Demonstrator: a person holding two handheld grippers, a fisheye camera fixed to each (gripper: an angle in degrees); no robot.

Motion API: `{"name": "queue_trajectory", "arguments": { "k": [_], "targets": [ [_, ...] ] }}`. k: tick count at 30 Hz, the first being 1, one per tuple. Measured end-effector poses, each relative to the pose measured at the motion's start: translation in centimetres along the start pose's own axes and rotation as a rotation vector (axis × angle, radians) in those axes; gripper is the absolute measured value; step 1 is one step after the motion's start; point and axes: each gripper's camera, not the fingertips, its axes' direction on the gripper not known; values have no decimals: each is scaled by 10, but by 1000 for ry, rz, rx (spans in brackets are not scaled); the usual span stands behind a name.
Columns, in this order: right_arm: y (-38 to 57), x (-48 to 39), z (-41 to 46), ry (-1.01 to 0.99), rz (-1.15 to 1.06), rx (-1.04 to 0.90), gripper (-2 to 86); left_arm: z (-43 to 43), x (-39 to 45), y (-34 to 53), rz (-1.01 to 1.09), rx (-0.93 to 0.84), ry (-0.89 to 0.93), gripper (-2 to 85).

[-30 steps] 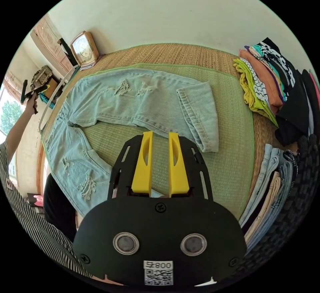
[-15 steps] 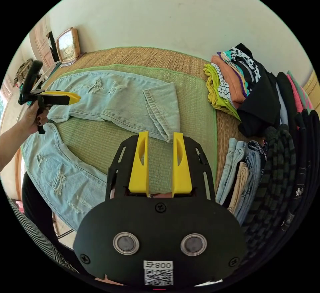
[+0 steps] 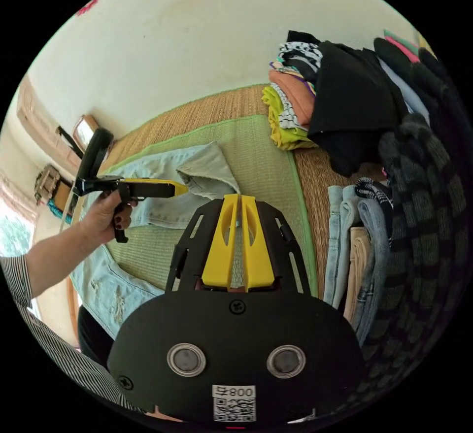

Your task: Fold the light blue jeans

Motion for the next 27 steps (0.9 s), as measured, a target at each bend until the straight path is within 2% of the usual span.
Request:
{"name": "queue_trajectory", "arguments": {
  "k": [6, 9, 12, 16, 20, 22, 25, 27],
  "targets": [
    [-3, -8, -17, 109, -9, -15, 5, 5, 1, -27, -36, 75, 55, 22],
    [-5, -39, -22, 66, -159, 34, 3, 0, 2, -35, -22, 116, 124, 19],
    [-28, -66, 13, 78, -301, -71, 3, -13, 7, -29, 16, 159, 151, 21],
    [-69, -50, 56, 223, -268, -226, 8, -46, 0, 14, 41, 212, 130, 28],
    [-66, -53, 35, 54, -300, -180, 25, -95, -35, 113, -32, 247, -104, 51],
    [-44, -86, 33, -37, -443, -210, 61, -107, -49, 159, -104, 204, -222, 66],
    [-24, -121, 49, 72, -605, -248, 74, -120, -60, 216, -197, 106, -361, 82],
    [-21, -127, 65, 165, -639, -280, 68, -120, -60, 238, -214, 48, -486, 83]
  ]
}}
